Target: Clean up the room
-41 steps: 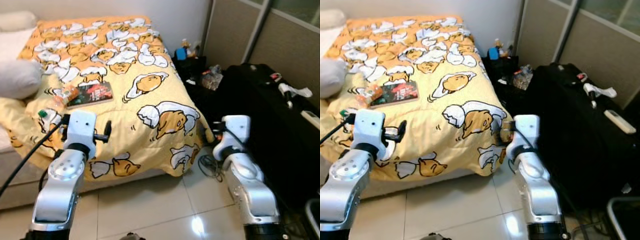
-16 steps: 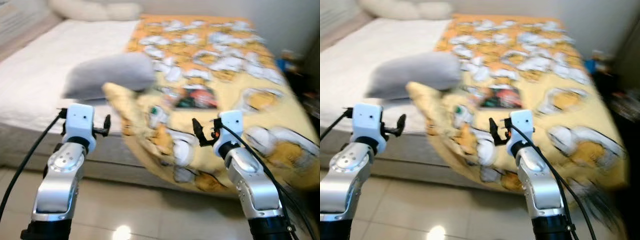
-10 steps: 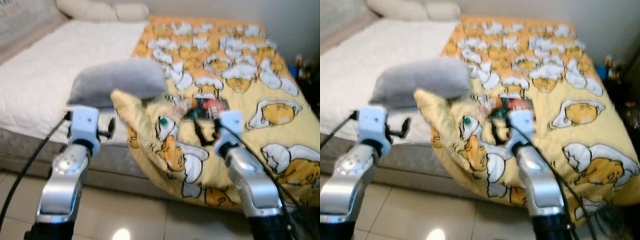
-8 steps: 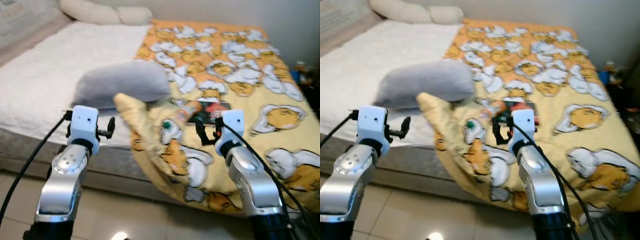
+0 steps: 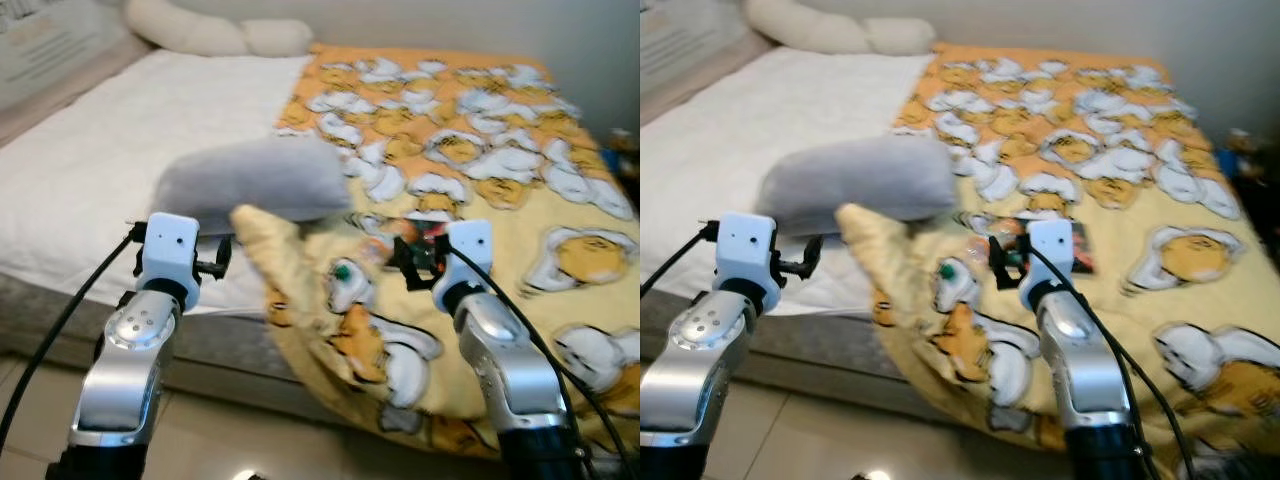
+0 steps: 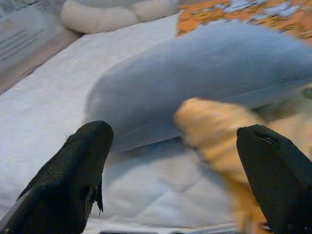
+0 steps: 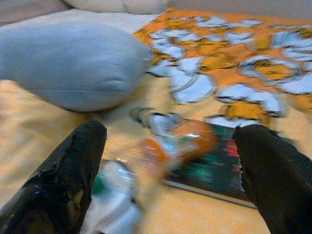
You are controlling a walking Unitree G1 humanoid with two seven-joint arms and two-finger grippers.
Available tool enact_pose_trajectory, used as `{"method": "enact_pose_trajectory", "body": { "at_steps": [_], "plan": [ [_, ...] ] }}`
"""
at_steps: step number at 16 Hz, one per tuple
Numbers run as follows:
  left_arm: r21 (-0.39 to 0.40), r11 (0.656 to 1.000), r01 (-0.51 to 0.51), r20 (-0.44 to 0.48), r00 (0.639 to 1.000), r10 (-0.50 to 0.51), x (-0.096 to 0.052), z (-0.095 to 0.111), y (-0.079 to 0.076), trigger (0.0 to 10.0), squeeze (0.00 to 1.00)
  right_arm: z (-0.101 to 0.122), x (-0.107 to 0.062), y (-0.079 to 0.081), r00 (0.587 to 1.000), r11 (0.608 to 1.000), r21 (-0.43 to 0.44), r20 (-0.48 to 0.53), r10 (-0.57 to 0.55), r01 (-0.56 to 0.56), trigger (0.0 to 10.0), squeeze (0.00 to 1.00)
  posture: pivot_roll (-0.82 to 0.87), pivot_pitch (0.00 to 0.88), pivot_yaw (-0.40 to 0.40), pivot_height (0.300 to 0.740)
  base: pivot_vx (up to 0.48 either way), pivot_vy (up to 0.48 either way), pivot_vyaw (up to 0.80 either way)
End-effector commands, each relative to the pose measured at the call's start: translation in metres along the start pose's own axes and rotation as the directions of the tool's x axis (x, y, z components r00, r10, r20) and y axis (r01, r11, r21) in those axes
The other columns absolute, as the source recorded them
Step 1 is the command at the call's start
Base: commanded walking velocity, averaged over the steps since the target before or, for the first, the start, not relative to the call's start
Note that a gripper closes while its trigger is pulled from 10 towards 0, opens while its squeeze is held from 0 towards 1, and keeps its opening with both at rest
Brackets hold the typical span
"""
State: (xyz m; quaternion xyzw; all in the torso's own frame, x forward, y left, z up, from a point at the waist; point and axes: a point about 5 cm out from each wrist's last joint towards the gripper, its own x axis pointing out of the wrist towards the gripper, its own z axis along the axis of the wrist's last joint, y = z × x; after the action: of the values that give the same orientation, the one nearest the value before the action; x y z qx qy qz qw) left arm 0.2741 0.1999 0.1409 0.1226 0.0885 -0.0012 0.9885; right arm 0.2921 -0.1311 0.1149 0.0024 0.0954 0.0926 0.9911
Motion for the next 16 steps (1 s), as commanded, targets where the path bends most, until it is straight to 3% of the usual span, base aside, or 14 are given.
{"method": "enact_pose_trajectory", "body": {
  "at_steps": [1,11,12,13,16],
  "plan": [
    [0.009,1.000,0.002,0.020,1.000,-0.002,0.000,0.006,0.000,10.0,0.00,0.002,0.001,0.001,1.000,1.000,-0.015,-0.003,0.003,-0.003,10.0,0.00,-0.06,0.000,0.030,0.740,0.349,0.000,0.00],
    [0.027,0.999,0.022,0.015,1.000,-0.022,0.001,0.005,-0.002,10.0,0.00,0.001,0.003,-0.004,0.999,1.000,0.008,-0.033,-0.021,0.021,10.0,0.00,-0.06,0.000,0.035,0.740,0.337,0.000,0.00],
    [0.049,0.998,0.041,0.000,0.999,-0.041,0.002,0.003,-0.005,10.0,0.00,0.002,0.003,-0.006,0.999,0.999,0.034,-0.035,-0.024,0.025,10.0,0.87,-0.06,0.000,0.036,0.740,0.000,0.000,0.00],
    [0.047,0.996,0.081,0.005,0.997,-0.081,0.001,0.004,-0.010,10.0,0.00,0.003,0.003,-0.007,0.999,0.999,0.050,-0.032,-0.018,0.019,10.0,1.00,-0.06,0.000,0.038,0.740,0.000,0.000,0.00],
    [0.061,0.989,0.136,-0.008,0.991,-0.136,0.000,0.006,-0.017,10.0,0.00,0.005,0.004,-0.011,0.997,1.000,0.000,-0.081,-0.008,0.008,10.0,1.00,-0.07,0.000,0.047,0.740,0.000,0.000,0.00]
  ]
}}
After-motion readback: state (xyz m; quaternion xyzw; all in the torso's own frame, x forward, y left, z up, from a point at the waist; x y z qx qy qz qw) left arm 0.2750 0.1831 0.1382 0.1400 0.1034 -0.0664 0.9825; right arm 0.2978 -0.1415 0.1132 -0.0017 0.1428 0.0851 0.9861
